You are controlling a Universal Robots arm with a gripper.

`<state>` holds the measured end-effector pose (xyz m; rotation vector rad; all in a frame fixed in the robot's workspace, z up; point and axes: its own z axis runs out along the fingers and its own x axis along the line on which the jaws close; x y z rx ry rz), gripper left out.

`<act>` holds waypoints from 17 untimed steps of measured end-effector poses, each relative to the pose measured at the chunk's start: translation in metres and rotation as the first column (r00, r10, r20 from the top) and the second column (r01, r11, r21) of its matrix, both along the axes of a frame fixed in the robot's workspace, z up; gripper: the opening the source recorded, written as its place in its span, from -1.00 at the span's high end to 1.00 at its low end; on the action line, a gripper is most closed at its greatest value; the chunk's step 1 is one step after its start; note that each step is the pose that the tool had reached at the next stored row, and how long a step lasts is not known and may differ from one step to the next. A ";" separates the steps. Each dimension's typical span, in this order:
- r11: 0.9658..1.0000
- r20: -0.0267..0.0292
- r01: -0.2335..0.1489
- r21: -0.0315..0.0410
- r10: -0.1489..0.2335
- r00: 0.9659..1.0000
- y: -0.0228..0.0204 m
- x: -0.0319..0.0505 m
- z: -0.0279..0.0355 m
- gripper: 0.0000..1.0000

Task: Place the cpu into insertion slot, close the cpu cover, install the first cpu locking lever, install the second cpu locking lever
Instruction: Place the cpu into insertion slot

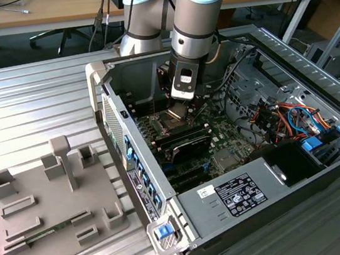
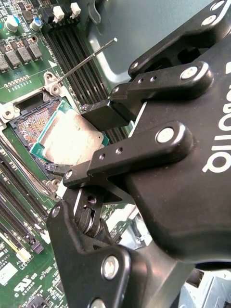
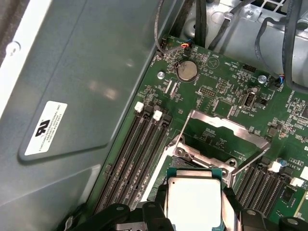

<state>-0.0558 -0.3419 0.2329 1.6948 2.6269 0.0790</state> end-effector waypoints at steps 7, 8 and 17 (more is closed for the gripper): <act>1.000 0.000 0.008 0.000 -0.008 1.000 0.0000 0.0000 -0.0003 -0.06; 1.000 0.000 0.010 0.000 -0.010 1.000 0.0000 0.0000 -0.0003 -0.06; 1.000 0.000 0.022 0.000 -0.022 1.000 0.0000 0.0000 -0.0010 -0.06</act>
